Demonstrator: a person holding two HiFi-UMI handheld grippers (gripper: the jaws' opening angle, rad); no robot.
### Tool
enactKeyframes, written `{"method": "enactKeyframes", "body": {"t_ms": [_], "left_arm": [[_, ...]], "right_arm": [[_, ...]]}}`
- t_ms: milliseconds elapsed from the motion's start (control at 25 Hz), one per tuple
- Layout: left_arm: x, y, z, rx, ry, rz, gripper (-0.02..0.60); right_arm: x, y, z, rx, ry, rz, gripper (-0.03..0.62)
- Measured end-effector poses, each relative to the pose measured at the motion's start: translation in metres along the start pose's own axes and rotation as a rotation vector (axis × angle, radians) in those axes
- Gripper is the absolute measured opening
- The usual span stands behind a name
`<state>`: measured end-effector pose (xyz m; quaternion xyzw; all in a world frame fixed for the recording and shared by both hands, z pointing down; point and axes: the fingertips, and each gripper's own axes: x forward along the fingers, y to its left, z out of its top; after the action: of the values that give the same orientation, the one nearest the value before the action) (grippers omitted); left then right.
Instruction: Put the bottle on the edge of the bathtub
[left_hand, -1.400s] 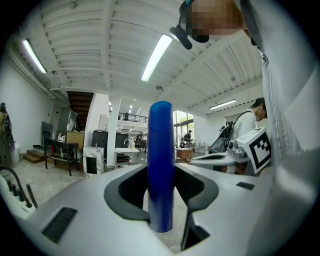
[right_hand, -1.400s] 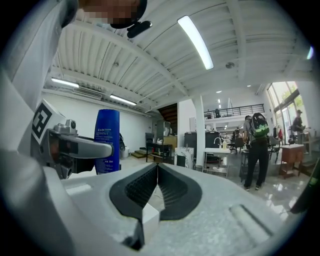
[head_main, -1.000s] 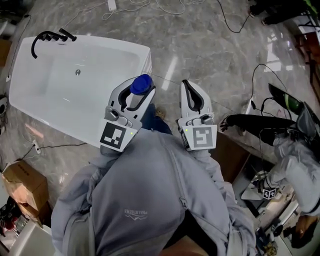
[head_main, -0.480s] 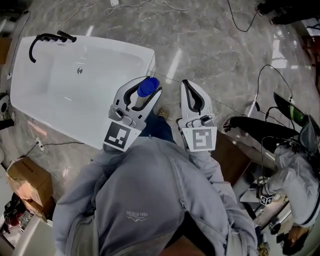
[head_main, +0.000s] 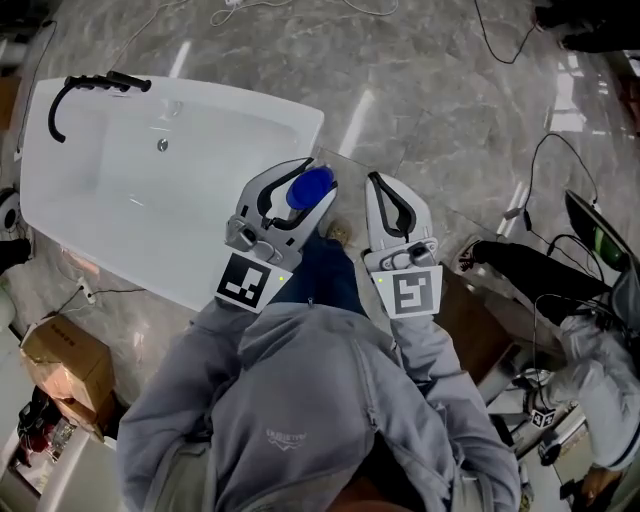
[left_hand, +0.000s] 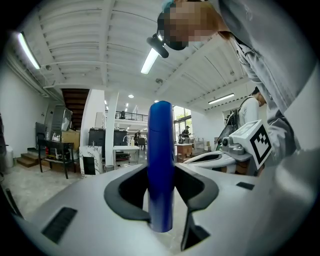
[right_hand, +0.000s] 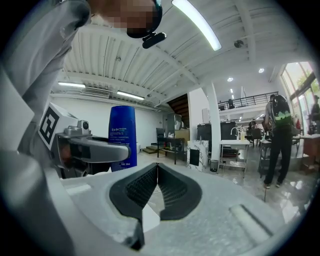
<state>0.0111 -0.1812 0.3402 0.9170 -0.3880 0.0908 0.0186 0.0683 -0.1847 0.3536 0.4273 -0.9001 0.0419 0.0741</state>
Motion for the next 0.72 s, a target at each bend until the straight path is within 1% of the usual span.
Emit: {"method": "enactKeyframes", "body": {"t_ms": [200, 320, 560, 720], "left_arm": [[0.010, 0.019, -0.025, -0.005, 0.015, -0.003, 0.156], [0.018, 0.036, -0.042, -0.004, 0.001, 0.008, 0.156], [0.021, 0.065, -0.075, -0.026, -0.018, 0.036, 0.156], [0.026, 0.078, -0.095, -0.031, -0.027, 0.038, 0.156]], "right_arm": [[0.026, 0.001, -0.026, 0.008, 0.015, 0.026, 0.005], [0.045, 0.000, -0.043, 0.008, 0.016, 0.037, 0.005], [0.071, 0.005, -0.074, 0.000, 0.045, 0.054, 0.005], [0.087, 0.007, -0.092, -0.011, 0.052, 0.060, 0.005]]}}
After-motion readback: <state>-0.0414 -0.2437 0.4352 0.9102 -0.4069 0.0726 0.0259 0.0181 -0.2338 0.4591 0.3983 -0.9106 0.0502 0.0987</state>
